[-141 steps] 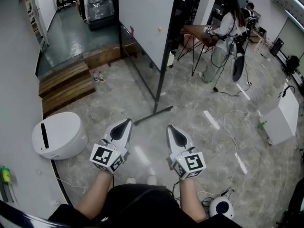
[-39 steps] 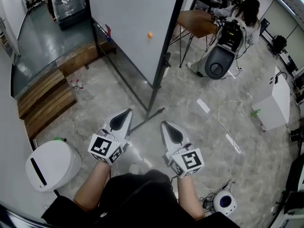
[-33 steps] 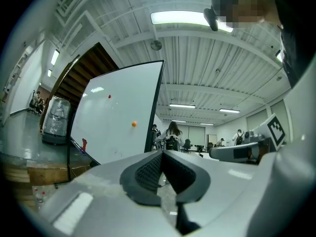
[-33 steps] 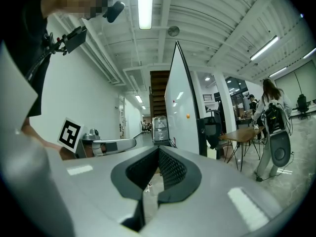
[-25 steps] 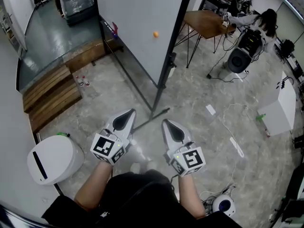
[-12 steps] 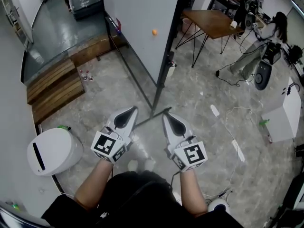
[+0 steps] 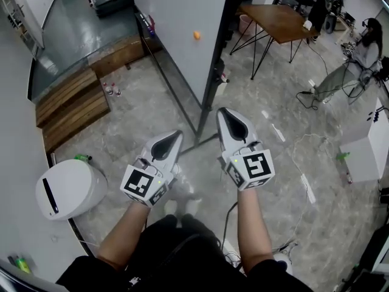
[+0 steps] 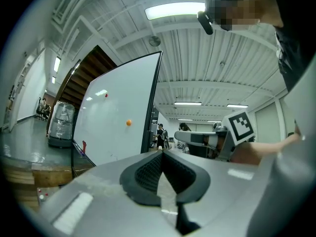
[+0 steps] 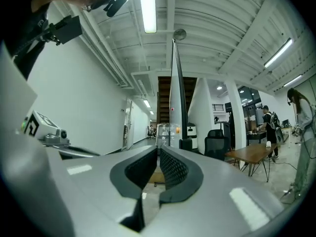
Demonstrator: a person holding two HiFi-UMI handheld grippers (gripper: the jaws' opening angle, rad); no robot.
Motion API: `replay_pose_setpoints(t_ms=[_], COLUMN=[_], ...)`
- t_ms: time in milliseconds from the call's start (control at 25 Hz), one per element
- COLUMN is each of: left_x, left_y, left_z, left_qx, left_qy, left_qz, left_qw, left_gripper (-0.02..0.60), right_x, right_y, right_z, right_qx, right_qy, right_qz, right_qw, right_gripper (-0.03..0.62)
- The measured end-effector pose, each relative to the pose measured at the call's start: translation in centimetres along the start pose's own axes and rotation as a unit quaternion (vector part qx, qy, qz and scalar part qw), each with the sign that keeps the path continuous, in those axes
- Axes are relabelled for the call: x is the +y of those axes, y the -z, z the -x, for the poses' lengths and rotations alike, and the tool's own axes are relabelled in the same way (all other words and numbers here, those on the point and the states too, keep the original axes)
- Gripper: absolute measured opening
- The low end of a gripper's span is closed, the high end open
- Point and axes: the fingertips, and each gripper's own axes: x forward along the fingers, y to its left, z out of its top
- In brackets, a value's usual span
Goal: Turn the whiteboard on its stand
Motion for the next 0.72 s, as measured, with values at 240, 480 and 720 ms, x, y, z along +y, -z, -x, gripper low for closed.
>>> replay_pose_setpoints(t_ms=[240, 480, 720], left_x=[0.9, 2.4, 3.5], left_y=[0.9, 2.1, 3.4], left_z=[-1.4, -1.7, -1.5], left_qx=[0.006, 0.017, 0.024], left_qy=[-0.009, -0.024, -0.031], left_qz=[0.010, 0.019, 0.019], left_qw=[0.9999, 0.9994, 0.9991], left_gripper=[0.003, 0.003, 0.003], right_x=[-2.8, -5.9, -7.3], right_y=[-0.2, 0.1, 0.7], right_z=[-3.7, -7.7, -10.6], right_qx=[0.002, 0.010, 0.018], right_qy=[0.006, 0.021, 0.018], right_qz=[0.021, 0.032, 0.024], right_qw=[1.000, 0.999, 0.999], right_gripper=[0.058, 0.161, 0.225])
